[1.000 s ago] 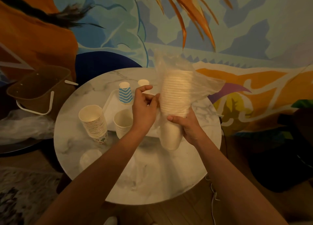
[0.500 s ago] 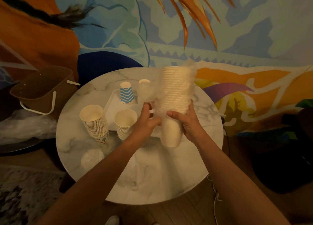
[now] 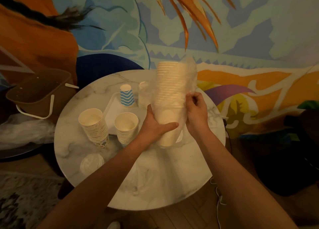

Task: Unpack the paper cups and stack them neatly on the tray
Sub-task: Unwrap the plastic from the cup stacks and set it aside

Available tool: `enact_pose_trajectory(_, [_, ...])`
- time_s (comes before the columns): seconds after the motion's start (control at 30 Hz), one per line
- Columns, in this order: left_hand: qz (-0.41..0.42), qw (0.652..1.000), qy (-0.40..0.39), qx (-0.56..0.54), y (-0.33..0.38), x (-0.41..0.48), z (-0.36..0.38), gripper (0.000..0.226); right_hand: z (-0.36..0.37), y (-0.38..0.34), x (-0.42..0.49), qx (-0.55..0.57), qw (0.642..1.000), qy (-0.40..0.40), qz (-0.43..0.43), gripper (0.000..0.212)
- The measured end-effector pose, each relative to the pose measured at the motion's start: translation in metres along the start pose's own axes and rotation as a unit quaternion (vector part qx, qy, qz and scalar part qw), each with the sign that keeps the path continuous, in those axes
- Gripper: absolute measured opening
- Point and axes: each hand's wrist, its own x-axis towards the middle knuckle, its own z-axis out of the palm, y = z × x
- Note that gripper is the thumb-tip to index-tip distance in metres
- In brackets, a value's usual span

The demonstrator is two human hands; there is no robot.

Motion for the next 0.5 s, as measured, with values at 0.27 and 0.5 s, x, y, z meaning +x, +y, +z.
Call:
enact_pose_trajectory(0.27, [0.024, 0.99, 0.07, -0.116, 0.021, 0.002, -0.005, 0.116, -0.019, 0.016, -0.016, -0.123, 0.982, -0.128, -0.064, 0.021])
enact_pose_trajectory(0.5, [0.03, 0.99, 0.073, -0.116, 0.019, 0.004, -0.015, 0.078, -0.033, 0.013, -0.015, -0.205, 0.958, -0.199, -0.032, 0.021])
